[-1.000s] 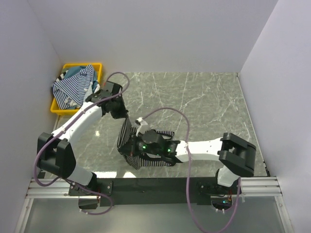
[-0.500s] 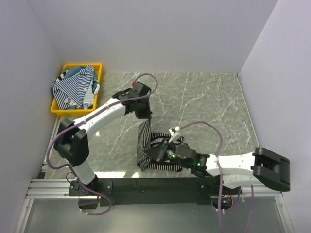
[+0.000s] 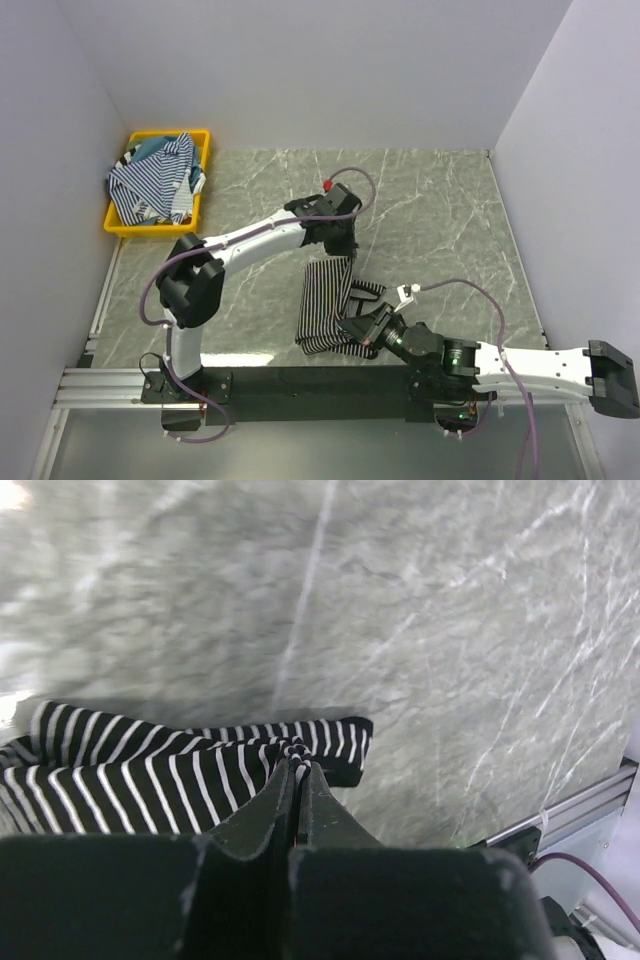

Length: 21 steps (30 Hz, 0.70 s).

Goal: Fold and stack the tank tops
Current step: Fold the tank top

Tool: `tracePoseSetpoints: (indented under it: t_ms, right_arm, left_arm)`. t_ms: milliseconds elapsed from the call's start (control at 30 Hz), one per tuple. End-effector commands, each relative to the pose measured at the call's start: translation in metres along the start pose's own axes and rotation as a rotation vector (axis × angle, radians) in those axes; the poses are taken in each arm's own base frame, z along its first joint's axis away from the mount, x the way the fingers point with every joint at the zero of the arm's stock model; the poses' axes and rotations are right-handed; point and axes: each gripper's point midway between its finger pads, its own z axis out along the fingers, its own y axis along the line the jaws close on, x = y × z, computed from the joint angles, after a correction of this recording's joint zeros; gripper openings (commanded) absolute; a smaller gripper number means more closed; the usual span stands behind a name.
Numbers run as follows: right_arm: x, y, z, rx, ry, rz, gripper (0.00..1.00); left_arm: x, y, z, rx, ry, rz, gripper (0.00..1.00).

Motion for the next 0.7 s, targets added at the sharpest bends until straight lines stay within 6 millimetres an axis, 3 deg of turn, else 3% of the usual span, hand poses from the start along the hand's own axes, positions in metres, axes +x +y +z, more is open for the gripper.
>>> tracePoseSetpoints:
  t_ms: [0,133,200,233,267,367,400,467,500,533,600,667]
  right_arm:
    - [0.019,-0.031,-0.012,0.097,0.068,0.024,0.11]
    - [0.024,-0.044,-0.018,0.146,0.077,0.035,0.14]
    - [0.025,-0.053,-0.021,0.185,0.076,0.026,0.26]
    - [0.026,-0.048,-0.022,0.183,0.08,0.032,0.3]
    - [0.026,-0.06,-0.026,0.237,0.082,0.008,0.39]
    - [0.021,-0.058,-0.03,0.28,0.067,-0.001,0.5]
    - [0.02,-0.068,-0.035,0.326,0.069,-0.033,0.52]
    - [0.013,-0.061,-0.037,0.343,0.054,-0.037,0.54]
    - [0.009,-0.07,-0.043,0.388,0.051,-0.067,0.54]
    - [0.006,-0.064,-0.044,0.391,0.045,-0.067,0.54]
    - [-0.003,-0.071,-0.051,0.443,0.025,-0.103,0.55]
    - [-0.013,-0.062,-0.053,0.452,-0.006,-0.108,0.55]
  left_arm:
    - [-0.039,-0.04,0.004,0.1,-0.161,-0.024,0.02]
    - [-0.021,-0.052,0.019,0.114,-0.136,-0.003,0.04]
    - [-0.01,-0.056,0.028,0.113,-0.116,0.01,0.06]
    - [-0.007,-0.059,0.029,0.117,-0.112,0.016,0.06]
    - [-0.005,-0.06,0.032,0.118,-0.109,0.018,0.06]
    - [0.001,-0.063,0.038,0.132,-0.102,0.027,0.11]
    - [0.003,-0.064,0.039,0.138,-0.099,0.03,0.13]
    - [0.008,-0.068,0.04,0.163,-0.086,0.048,0.2]
    - [0.009,-0.074,0.04,0.19,-0.089,0.056,0.23]
    - [0.01,-0.076,0.039,0.203,-0.086,0.063,0.29]
    - [0.012,-0.083,0.036,0.23,-0.084,0.09,0.36]
    - [0.015,-0.088,0.034,0.256,-0.078,0.114,0.45]
